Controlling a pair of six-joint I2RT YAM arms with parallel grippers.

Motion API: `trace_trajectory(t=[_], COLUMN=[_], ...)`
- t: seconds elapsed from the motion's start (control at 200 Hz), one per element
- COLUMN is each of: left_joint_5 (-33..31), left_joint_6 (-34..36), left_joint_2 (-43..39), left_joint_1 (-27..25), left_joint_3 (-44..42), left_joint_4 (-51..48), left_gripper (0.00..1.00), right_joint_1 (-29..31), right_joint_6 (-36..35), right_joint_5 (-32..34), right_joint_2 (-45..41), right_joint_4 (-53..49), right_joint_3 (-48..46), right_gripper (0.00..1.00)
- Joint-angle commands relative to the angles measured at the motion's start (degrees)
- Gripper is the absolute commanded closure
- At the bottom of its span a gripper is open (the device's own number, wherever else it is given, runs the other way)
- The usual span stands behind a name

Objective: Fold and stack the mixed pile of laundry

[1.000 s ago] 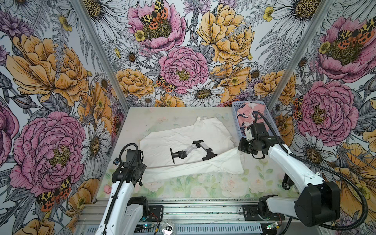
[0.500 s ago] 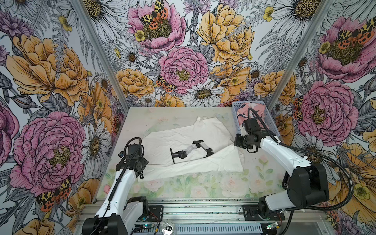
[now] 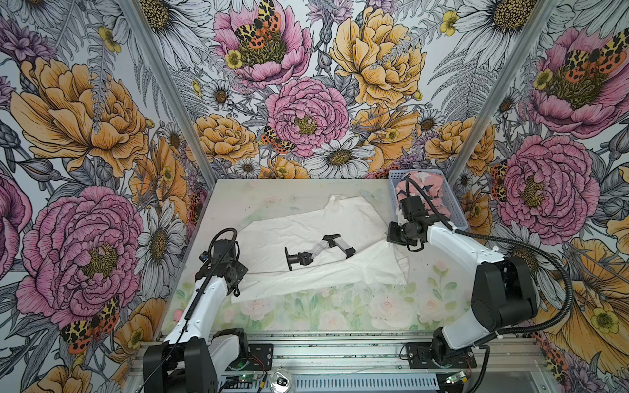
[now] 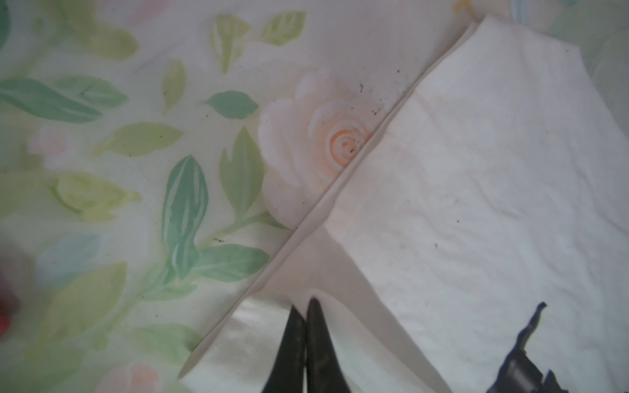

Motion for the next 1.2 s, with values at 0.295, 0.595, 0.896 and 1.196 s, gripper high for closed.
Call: trace_trajectory(t=[0.295,0.595,0.896,1.196], left_joint_5=[0.18,-1.83,1.24,2.37], left_joint_6=[1.84,2.09,-2.22,-8.21], left_joint_2=[2.35,-3.67,-12.18,-10.37], left_joint_1=[0.92,1.32,-5.98,-18.44], left_joint_3=[-0.93,-0.42,-3.44,-7.03], left_joint_4=[4.61,1.59,-5.47,-5.66], left_gripper=[1.0,0.48,0.51,0.58], right_joint_1=[0.71,1.79,6.04,13.25], right_joint_6=[-1.4,-1.93,1.18,6.47], right_joint_5=[1.88,2.22,-1.05,-3.1], right_joint_2=[5.17,4.45,-2.51,-4.5], right_joint_4=[3.62,1.76,-0.87,0.44], right_joint_3=[3.71,5.32,-1.96,-9.07], right_gripper=[1.0,0.53,0.46,0.45])
